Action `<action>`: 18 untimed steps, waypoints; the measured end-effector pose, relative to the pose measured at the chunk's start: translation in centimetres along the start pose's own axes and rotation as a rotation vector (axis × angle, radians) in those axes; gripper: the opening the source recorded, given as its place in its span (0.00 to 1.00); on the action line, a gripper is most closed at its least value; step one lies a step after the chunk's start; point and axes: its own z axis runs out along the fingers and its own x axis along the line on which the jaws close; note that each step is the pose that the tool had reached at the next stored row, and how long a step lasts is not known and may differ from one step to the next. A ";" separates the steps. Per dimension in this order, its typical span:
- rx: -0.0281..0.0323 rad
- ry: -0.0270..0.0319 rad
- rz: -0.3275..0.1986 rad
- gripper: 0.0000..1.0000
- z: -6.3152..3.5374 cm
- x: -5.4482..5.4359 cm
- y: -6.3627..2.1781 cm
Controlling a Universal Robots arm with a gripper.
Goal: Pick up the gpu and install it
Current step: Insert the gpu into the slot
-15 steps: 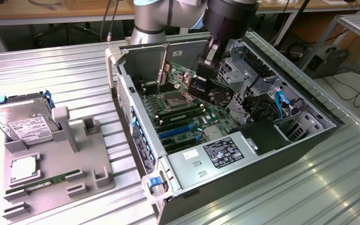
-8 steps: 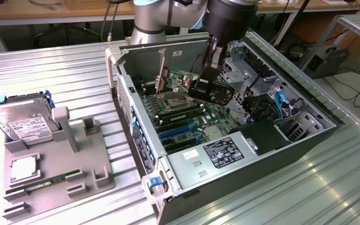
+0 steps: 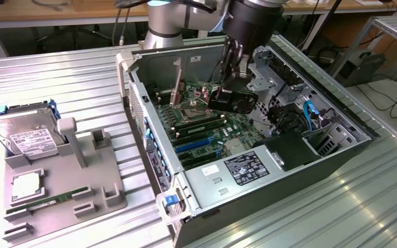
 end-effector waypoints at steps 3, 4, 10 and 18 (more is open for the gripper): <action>0.0007 0.0032 -0.059 0.26 0.08 0.0 0.00; 0.0009 0.0041 -0.076 0.26 0.10 0.0 -0.01; 0.0023 0.0106 -0.196 0.26 0.20 0.0 -0.01; 0.0043 0.0177 -0.341 0.26 0.34 0.0 -0.02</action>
